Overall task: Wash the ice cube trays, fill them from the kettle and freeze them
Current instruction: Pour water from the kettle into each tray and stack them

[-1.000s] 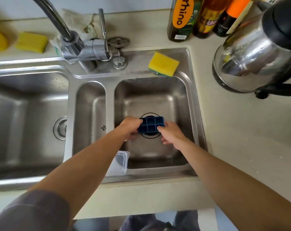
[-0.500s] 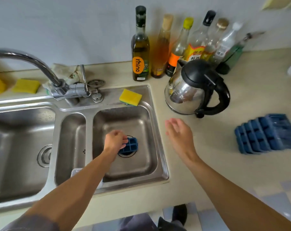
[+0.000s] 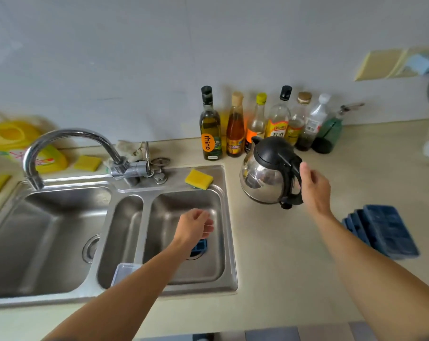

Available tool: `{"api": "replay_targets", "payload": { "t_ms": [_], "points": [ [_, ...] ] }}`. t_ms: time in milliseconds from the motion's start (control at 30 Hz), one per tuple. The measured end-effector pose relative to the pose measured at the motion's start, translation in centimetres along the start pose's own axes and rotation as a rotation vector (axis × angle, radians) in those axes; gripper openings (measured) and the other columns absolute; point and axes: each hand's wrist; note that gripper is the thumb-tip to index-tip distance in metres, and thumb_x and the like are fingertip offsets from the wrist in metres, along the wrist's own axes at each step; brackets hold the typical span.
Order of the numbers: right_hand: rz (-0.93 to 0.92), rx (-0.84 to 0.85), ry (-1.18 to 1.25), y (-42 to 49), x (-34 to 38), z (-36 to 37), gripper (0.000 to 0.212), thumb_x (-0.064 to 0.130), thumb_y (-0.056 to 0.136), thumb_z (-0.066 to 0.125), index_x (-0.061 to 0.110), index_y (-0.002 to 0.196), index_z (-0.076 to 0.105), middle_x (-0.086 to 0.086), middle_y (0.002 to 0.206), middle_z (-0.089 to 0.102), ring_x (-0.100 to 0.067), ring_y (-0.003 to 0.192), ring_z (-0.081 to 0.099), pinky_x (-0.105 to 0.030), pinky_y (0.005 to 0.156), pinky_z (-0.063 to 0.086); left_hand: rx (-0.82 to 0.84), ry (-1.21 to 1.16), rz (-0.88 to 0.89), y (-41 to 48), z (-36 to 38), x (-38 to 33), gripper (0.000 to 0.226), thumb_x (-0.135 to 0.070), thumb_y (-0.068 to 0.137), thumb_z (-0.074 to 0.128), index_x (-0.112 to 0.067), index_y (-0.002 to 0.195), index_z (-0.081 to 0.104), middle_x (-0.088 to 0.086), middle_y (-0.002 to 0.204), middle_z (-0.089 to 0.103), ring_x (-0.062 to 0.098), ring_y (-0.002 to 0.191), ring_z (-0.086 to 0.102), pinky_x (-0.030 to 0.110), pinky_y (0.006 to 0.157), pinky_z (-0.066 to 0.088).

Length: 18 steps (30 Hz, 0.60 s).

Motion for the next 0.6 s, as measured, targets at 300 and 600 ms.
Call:
{"api": "replay_targets", "payload": {
  "t_ms": [300,600],
  "points": [
    [0.075,-0.025,0.201,-1.8,-0.3,0.9,0.074,0.057,0.101,0.050,-0.006,0.061,0.052,-0.009,0.051,0.048,-0.017,0.044,0.044,-0.022,0.043,0.039,-0.005,0.035,-0.035,-0.5,0.8,-0.6,0.020,-0.015,0.104,0.052,-0.007,0.094,0.066,0.011,0.088,0.073,0.025,0.081,0.070,0.037,0.076,0.058],
    [0.135,-0.035,0.214,-7.2,0.4,-0.8,0.063,0.049,0.101,0.058,0.000,0.061,0.057,-0.011,0.055,0.048,-0.019,0.050,0.044,-0.027,0.044,0.036,0.038,-0.036,-0.026,-0.1,2.8,-0.8,0.021,-0.019,0.104,0.053,-0.008,0.094,0.068,0.008,0.084,0.073,0.020,0.075,0.070,0.034,0.071,0.059]
  ]
}}
Point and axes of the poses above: each hand's wrist, its own y-axis towards the middle knuckle, its own z-axis out of the palm, x = y × z
